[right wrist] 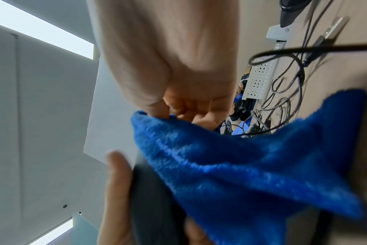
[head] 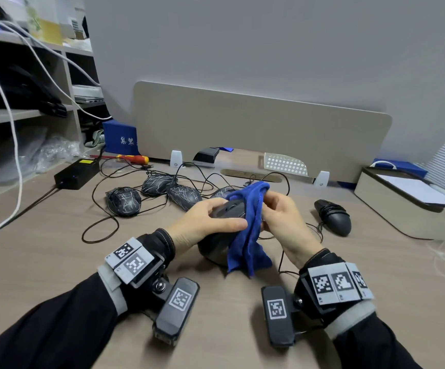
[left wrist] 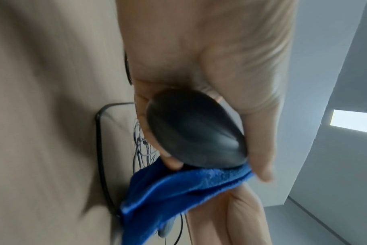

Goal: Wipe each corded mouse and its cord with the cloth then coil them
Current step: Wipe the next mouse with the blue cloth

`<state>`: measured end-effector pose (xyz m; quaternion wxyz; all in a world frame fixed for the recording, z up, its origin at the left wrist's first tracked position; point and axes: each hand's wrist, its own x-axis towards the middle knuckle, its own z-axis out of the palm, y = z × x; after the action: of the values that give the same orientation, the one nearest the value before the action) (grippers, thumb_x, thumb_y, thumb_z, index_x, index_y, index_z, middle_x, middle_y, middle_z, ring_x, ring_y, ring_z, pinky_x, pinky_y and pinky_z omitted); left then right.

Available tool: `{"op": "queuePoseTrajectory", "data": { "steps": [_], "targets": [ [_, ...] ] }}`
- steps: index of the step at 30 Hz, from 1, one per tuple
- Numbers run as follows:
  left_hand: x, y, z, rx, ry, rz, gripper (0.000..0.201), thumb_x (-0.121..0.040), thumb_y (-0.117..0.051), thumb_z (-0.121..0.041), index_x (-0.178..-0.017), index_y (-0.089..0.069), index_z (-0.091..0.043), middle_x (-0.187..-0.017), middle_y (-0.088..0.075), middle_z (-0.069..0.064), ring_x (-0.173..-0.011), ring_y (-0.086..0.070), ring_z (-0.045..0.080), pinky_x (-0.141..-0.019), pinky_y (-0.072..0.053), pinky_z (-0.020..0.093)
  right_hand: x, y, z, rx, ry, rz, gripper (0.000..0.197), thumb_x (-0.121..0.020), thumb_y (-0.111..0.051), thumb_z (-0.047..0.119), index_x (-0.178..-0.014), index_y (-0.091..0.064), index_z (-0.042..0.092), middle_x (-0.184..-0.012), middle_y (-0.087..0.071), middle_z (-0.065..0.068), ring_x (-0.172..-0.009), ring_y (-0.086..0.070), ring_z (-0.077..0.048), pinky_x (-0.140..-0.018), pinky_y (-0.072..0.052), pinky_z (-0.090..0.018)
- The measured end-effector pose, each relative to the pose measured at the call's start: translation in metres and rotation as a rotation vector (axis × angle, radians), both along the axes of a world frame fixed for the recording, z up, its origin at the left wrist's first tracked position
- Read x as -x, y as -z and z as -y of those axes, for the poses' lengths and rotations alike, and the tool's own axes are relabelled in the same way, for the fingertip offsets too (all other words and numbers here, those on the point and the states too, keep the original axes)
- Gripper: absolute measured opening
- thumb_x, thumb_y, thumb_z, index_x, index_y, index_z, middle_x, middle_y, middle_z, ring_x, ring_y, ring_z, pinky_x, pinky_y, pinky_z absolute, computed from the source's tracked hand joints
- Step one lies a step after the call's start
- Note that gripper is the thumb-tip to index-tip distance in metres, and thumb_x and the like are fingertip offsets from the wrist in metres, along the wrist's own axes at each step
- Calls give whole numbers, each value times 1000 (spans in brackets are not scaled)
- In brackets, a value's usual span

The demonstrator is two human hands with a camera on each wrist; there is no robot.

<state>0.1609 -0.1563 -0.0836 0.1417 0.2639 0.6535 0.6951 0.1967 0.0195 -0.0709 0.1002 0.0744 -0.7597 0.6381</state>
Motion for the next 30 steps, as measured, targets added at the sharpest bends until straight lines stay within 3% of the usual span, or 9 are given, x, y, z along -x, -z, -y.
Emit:
{"op": "queuePoseTrajectory", "data": {
  "steps": [4, 6, 10, 14, 18, 21, 24, 26, 30],
  "targets": [
    [-6, -1, 3, -98, 101, 226, 24, -65, -71, -31, -74, -70, -9, -65, -62, 6, -48, -57, 12, -43, -41, 17, -3, 0, 4, 15, -55, 37, 25, -100, -51, 3, -107, -73, 12, -87, -73, 2, -72, -65, -9, -57, -50, -20],
    [-7, 1, 6, -128, 143, 351, 18, -73, -65, -28, -66, -74, -14, -62, -62, 3, -51, -54, 13, -42, -37, 19, -5, 0, 6, 9, -95, 76, 28, -100, -49, 3, -108, -73, 16, -86, -70, 3, -73, -64, -10, -59, -53, -22],
    [-5, 3, 3, -161, 89, 333, 26, -68, -68, -30, -80, -61, -8, -53, -56, 3, -41, -50, 12, -38, -36, 20, -4, -3, 8, 9, -94, 139, 23, -101, -50, 7, -99, -71, 15, -88, -60, -10, -81, -57, -22, -62, -55, -30],
    [-2, 5, 0, -134, 76, 282, 37, -58, -73, -36, -79, -59, -8, -55, -53, 5, -41, -48, 13, -39, -36, 20, -6, -5, 8, 89, -98, 170, 17, -100, -56, 16, -100, -73, 12, -86, -63, -9, -81, -59, -22, -62, -57, -30],
    [1, 9, -2, -96, 54, 186, 56, -56, -77, -36, -95, -58, -1, -70, -57, 12, -50, -54, 17, -42, -41, 21, -4, -3, 4, 229, -40, 138, 14, -94, -63, 10, -96, -72, 0, -77, -66, -9, -76, -60, -25, -61, -57, -29],
    [4, 10, -2, -98, 22, 174, 62, -56, -78, -37, -103, -58, -1, -78, -57, 15, -57, -55, 21, -46, -42, 23, -5, -2, 5, 234, -81, 154, 16, -95, -63, 11, -103, -72, 0, -88, -70, -11, -83, -64, -26, -68, -60, -34],
    [8, 11, 0, -112, -24, 185, 66, -55, -79, -37, -107, -56, -3, -92, -52, 21, -80, -50, 30, -61, -41, 30, -6, 0, 7, 217, -144, 183, 18, -95, -63, 13, -109, -72, 6, -101, -73, -11, -87, -69, -22, -81, -59, -43],
    [8, 11, 1, -80, -12, 173, 61, -54, -79, -36, -100, -58, -1, -89, -56, 20, -79, -54, 29, -63, -42, 31, -5, -1, 6, 236, -135, 174, 21, -94, -64, 11, -112, -71, 4, -107, -74, -14, -90, -71, -21, -84, -59, -43],
    [8, 10, 1, -7, 11, 104, 73, -53, -86, -41, -102, -60, 7, -88, -62, 18, -76, -60, 27, -68, -48, 35, -4, -4, 5, 307, -83, 152, 13, -92, -61, 2, -97, -72, 6, -86, -73, -5, -69, -69, -14, -62, -57, -26]
  ]
}}
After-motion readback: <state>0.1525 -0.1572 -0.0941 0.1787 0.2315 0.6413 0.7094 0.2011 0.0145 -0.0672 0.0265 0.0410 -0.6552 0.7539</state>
